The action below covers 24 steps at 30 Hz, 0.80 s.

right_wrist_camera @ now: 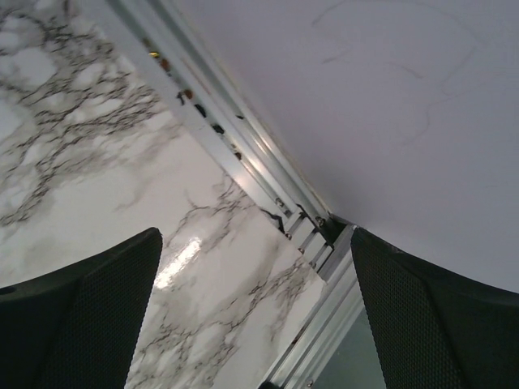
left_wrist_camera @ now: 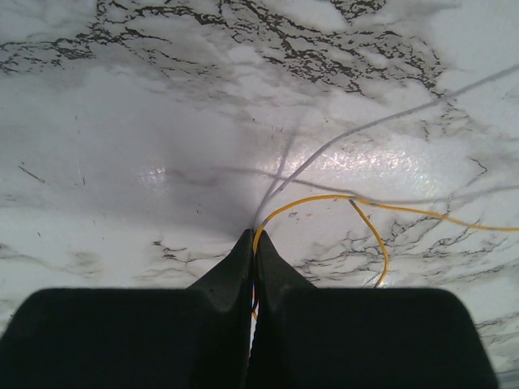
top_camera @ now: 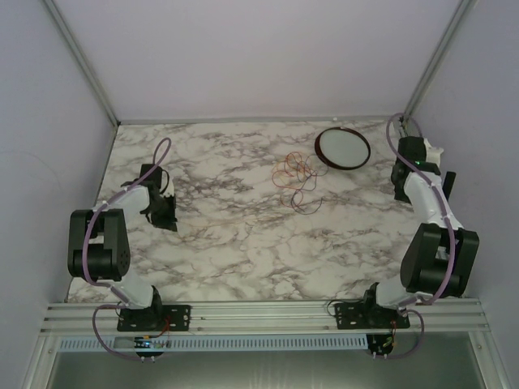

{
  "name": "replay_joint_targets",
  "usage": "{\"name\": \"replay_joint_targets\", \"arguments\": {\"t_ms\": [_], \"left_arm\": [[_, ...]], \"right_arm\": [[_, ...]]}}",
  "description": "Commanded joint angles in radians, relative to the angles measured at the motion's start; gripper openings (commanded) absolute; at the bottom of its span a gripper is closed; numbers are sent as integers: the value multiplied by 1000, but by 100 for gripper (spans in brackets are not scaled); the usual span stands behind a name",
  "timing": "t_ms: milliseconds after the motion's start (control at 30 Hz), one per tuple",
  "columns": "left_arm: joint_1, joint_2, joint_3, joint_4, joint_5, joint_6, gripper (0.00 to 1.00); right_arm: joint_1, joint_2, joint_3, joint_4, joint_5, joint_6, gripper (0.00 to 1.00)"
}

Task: Zip-tie the wires
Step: Adjust the cable at the center of the board.

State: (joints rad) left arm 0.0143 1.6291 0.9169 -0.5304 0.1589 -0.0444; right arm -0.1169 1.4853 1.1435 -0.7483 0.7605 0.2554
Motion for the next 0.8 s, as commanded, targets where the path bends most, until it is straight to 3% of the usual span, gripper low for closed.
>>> {"name": "replay_joint_targets", "arguments": {"t_ms": [0, 200, 333, 467, 567, 767], "left_arm": [[6, 15, 17, -19, -24, 15, 0], [6, 7, 17, -19, -6, 20, 0], [5, -3, 17, -19, 0, 20, 0], [4, -5, 18, -19, 4, 19, 0], [4, -2, 16, -17, -6, 17, 7], [5, -3, 18, -14, -27, 11, 27]], "right_arm": [[-63, -27, 53, 11, 9, 0, 99], [-101, -25, 90, 27, -90, -1, 99], [-90, -111, 40, 117, -400, -11, 98], [3, -238, -80, 235, -723, -18, 94], [91, -295, -145, 277, -815, -1, 94], [230, -323, -206, 331, -841, 40, 93]]}}
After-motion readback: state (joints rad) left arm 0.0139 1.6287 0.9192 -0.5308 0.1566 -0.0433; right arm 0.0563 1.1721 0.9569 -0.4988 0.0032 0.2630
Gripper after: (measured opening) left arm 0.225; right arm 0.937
